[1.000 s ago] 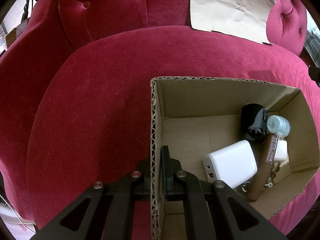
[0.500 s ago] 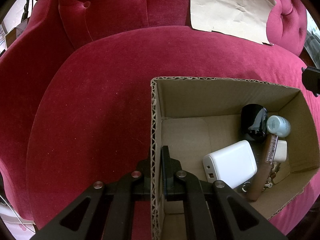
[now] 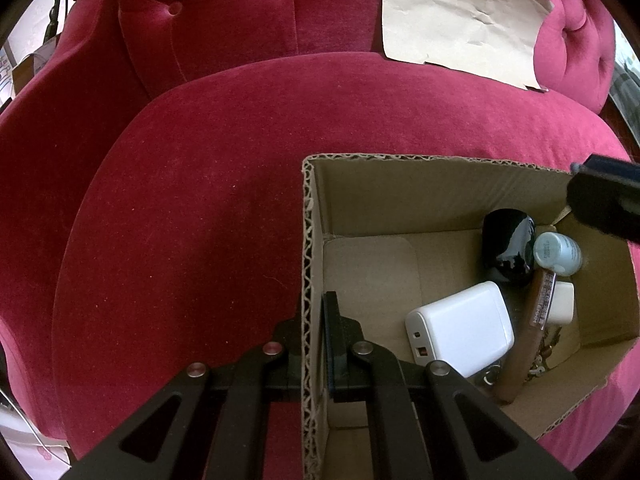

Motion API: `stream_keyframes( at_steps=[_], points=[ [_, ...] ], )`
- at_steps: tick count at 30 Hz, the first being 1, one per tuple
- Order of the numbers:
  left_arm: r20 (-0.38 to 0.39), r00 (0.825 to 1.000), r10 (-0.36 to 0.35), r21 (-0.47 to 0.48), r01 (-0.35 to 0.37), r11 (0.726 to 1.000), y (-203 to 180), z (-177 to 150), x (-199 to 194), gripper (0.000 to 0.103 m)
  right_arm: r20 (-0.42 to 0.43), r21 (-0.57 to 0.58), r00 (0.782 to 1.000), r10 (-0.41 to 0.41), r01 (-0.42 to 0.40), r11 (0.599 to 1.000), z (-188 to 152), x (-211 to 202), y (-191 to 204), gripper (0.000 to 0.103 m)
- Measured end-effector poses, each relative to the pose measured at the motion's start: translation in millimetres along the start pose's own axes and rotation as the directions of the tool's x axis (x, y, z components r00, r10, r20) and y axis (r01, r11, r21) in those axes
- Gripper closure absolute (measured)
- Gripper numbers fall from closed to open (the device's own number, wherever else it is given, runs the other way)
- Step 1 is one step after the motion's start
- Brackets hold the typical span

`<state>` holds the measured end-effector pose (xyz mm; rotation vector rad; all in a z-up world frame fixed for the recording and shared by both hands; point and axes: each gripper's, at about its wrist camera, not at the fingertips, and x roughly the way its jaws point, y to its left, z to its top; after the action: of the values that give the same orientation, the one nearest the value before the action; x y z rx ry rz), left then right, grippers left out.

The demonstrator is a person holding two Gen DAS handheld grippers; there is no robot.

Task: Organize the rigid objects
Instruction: 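Carry the blue key fob over the box, then lower the key fob into the box and open the right gripper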

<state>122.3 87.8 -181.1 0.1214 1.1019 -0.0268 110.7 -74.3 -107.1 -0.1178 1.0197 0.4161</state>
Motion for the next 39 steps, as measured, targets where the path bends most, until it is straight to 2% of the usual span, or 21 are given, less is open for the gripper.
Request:
stream_keyframes(
  at_steps=[12,26,27,34,39],
  points=[
    [0.001,1.000,-0.001,0.000,0.001,1.000,0.3,-0.5,0.2,0.098,-0.043,-0.022,0.999,0.014,-0.015,1.000,-7.8,16.9,20.6,0.075],
    [0.001,1.000,-0.002,0.000,0.002,1.000,0.6,-0.7,0.4,0.098,-0.032,-0.023,0.999,0.000,-0.001,1.000,-8.5,13.9,22.9,0.074],
    [0.002,1.000,-0.002,0.001,0.002,1.000,0.7,-0.7,0.4,0.098,-0.031,-0.025,1.000,-0.003,0.002,1.000,-8.1,13.4,23.3,0.073],
    [0.001,1.000,-0.005,-0.003,0.005,1.000,1.2,-0.7,0.8,0.098,-0.015,0.006,0.999,-0.040,0.040,0.999,-5.8,10.9,14.0,0.028],
    [0.002,1.000,-0.003,-0.002,0.003,1.000,1.3,-0.4,1.2,0.098,-0.021,0.012,0.996,-0.084,0.085,0.996,-4.5,13.1,7.4,0.009]
  ],
)
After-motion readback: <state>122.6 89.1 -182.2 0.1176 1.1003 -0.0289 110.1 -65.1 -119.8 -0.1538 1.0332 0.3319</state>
